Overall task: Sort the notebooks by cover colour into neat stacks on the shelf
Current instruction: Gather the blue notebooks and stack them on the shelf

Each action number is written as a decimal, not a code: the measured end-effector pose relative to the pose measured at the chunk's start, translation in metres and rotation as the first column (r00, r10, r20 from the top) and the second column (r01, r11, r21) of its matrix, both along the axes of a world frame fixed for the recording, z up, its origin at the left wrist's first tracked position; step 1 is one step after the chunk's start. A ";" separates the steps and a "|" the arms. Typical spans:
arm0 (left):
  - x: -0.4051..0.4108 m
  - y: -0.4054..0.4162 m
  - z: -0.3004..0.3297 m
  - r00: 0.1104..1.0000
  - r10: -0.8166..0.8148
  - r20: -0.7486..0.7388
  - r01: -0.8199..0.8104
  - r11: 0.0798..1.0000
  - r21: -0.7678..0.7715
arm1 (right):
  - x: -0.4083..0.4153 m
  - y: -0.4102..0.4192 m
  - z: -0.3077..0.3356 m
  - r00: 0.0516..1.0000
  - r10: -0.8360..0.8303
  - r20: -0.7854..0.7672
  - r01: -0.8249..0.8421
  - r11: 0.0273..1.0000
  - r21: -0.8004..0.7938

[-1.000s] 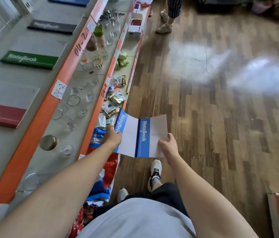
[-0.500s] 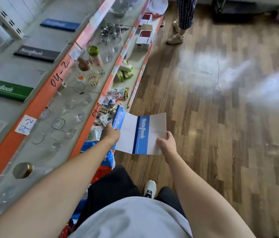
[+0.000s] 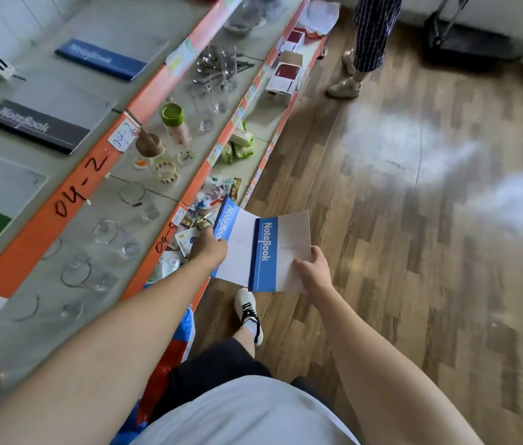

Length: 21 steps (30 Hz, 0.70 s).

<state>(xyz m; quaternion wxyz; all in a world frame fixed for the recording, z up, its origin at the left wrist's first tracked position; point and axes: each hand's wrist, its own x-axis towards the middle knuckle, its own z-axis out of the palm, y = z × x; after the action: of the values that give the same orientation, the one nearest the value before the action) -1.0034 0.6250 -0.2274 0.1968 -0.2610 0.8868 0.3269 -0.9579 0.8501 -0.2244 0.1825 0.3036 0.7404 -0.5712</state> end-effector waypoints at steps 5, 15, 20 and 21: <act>-0.065 0.004 -0.004 0.999 0.037 0.017 -0.038 0.997 0.063 | -0.075 0.004 0.012 0.999 0.027 0.021 -0.027 0.999 0.038; -0.177 0.014 -0.005 0.998 0.028 0.052 -0.032 0.997 0.077 | -0.196 0.009 0.016 0.996 0.085 0.029 -0.088 0.991 0.098; -0.216 0.024 -0.005 0.996 0.087 0.037 -0.089 0.994 0.058 | -0.247 0.017 0.012 0.990 0.137 0.021 -0.138 0.988 0.071; -0.223 0.025 -0.005 0.994 0.105 0.040 -0.107 0.993 0.047 | -0.258 0.019 0.010 0.988 0.152 0.024 -0.153 0.986 0.064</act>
<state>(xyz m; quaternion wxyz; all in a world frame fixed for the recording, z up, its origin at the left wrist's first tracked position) -1.2265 0.6500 -0.2327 0.2022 -0.3091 0.8594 0.3535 -1.2156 0.8695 -0.2145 0.2227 0.2575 0.7782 -0.5278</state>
